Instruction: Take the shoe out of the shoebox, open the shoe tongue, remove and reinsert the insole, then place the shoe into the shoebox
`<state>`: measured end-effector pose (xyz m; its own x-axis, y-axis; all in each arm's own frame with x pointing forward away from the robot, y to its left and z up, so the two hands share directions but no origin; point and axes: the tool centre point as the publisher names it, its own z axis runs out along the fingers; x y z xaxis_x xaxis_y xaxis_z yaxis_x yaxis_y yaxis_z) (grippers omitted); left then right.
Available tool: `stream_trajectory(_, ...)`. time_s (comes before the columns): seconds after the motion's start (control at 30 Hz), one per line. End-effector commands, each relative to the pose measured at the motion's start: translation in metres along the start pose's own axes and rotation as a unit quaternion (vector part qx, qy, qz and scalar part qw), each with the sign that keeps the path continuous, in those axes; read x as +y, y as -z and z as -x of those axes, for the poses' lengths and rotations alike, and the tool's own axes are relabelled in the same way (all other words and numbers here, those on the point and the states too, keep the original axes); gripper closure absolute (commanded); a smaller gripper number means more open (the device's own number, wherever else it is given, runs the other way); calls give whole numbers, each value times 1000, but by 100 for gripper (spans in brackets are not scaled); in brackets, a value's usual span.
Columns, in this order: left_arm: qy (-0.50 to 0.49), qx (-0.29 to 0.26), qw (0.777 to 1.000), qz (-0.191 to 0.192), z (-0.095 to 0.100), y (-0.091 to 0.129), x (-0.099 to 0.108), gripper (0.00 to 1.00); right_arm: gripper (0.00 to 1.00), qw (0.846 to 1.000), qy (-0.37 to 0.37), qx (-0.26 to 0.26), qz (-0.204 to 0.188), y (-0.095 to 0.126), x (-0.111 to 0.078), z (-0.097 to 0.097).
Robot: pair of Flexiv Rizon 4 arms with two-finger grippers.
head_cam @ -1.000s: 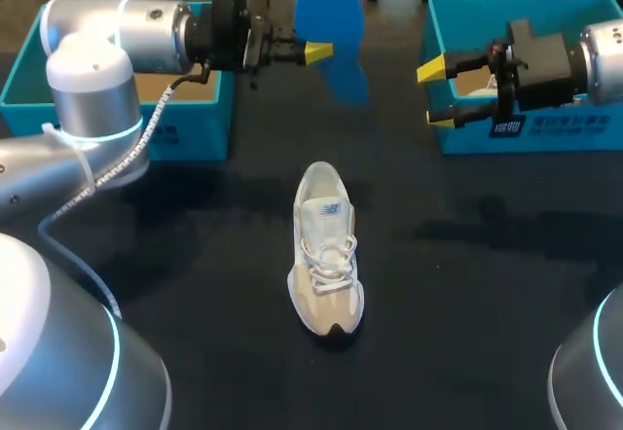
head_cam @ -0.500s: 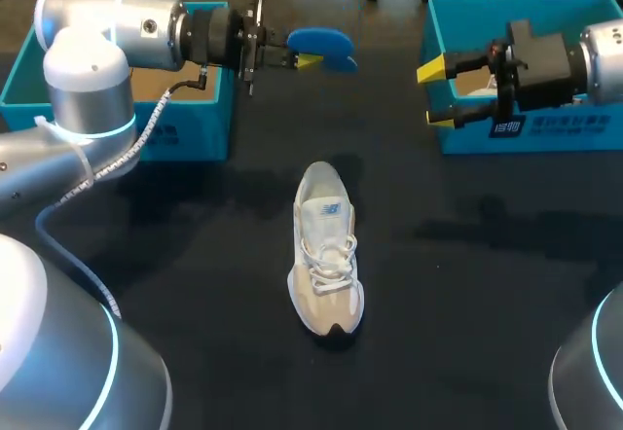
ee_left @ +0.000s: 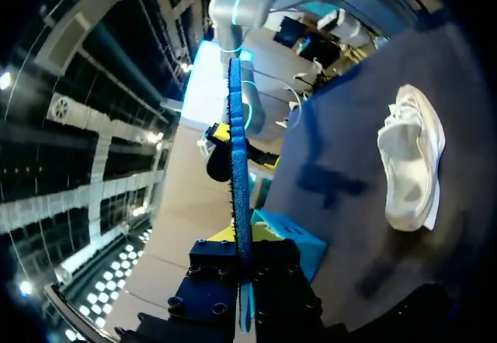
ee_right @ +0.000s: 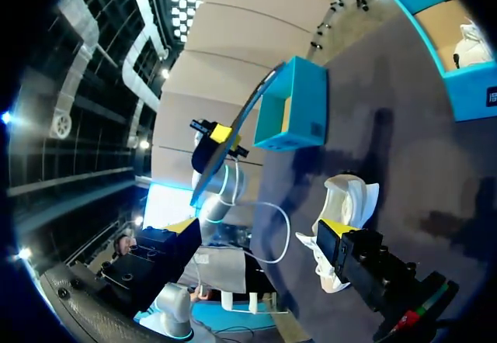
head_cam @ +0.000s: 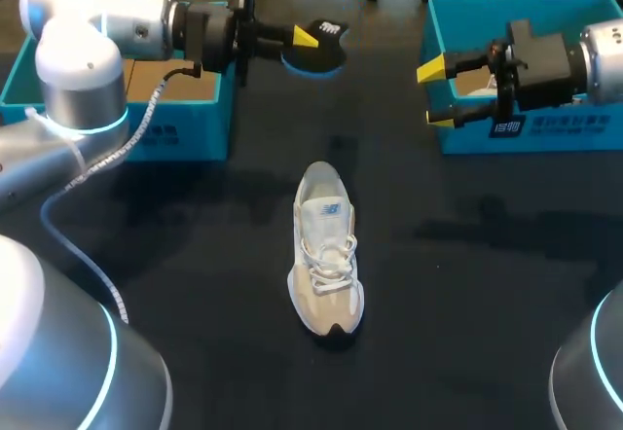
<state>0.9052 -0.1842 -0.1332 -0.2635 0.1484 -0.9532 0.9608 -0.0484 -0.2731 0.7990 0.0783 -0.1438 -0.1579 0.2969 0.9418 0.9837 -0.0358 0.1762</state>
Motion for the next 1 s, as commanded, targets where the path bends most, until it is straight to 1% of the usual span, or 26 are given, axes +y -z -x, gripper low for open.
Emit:
stream_trajectory(0.03,-475,-6,872,116,-3,0,-7,100,0,1000,0,-1,1,-2,0,0)
stream_trajectory(0.3,-475,-6,872,116,-3,0,-7,100,0,1000,0,-1,1,-2,0,0)
stream_trajectory(0.37,-475,-3,872,118,-5,-1,-6,100,0,1000,0,-7,7,-5,2,0)
stream_trajectory(0.4,-467,-10,876,121,-6,-1,-6,100,0,1000,-1,-6,12,-8,3,0)
stream_trajectory(0.5,-468,-11,875,123,-8,-3,-6,100,0,1000,-1,-6,24,-15,5,1)
stream_trajectory(0.6,-460,-23,879,124,-10,-6,-7,100,0,999,6,-5,35,-24,7,-2)
stream_trajectory(0.77,-450,-35,884,120,-12,-12,-11,100,0,999,11,5,33,-41,9,-4)
stream_trajectory(0.83,-437,-42,891,115,-13,-14,-13,100,0,999,14,9,30,-47,9,-5)
stream_trajectory(1.0,-412,-58,901,122,-15,-19,-14,100,0,999,22,5,23,-58,13,-8)
